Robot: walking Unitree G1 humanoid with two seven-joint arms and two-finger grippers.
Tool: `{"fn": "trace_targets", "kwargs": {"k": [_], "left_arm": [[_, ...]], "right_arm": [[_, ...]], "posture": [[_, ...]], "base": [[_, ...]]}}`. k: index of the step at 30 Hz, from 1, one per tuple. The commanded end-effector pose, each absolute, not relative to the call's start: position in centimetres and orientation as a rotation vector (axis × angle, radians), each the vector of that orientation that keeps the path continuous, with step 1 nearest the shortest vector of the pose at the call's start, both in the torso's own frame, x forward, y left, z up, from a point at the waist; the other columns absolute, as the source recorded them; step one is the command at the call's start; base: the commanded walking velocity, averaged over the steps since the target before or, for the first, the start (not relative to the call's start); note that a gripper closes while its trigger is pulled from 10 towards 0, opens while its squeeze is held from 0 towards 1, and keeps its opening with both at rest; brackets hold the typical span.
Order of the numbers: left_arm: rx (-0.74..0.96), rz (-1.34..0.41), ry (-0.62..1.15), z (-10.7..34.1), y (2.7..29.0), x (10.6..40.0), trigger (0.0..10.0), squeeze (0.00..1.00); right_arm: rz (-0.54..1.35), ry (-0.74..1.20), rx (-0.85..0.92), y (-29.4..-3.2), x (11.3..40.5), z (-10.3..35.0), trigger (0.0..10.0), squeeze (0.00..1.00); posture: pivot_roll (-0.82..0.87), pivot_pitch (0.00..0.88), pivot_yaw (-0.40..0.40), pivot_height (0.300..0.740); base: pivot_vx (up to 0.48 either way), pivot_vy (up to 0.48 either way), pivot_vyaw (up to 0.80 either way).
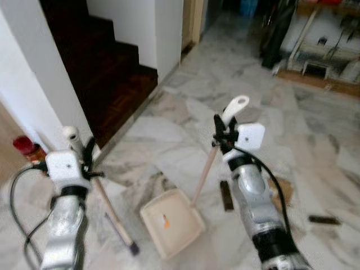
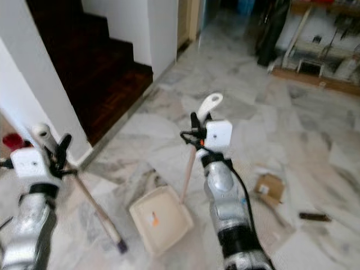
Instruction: Sweep floor
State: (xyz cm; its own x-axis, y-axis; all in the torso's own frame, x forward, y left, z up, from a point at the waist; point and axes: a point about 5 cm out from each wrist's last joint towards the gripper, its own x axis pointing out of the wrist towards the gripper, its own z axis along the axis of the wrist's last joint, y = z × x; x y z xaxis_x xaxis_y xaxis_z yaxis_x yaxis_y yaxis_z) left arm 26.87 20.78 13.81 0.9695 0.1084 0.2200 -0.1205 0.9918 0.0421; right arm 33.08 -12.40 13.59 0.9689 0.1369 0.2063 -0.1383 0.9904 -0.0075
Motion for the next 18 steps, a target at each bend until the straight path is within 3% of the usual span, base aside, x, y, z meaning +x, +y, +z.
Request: {"fn": "trace_targets", "kwargs": {"k": [1,18], "left_arm": [[0.089,0.120,-0.267,14.99,21.24,26.75,10.0,0.00],[0.087,0.101,-0.264,14.83,20.92,26.61,10.0,0.00]], "right_arm": [[0.162,-0.287,-0.008,-11.87,33.39,15.51,10.0,0.00],[0.176,-0.282,-0.001,-11.78,33.02,15.30,10.0,0.00]], "posture": [[0.01,0.040,-0.030,0.740],[0.01,0.002,-0.036,0.740]], "base": [[0.326,0.000,0.00],[0.324,0.000,0.00]]}}
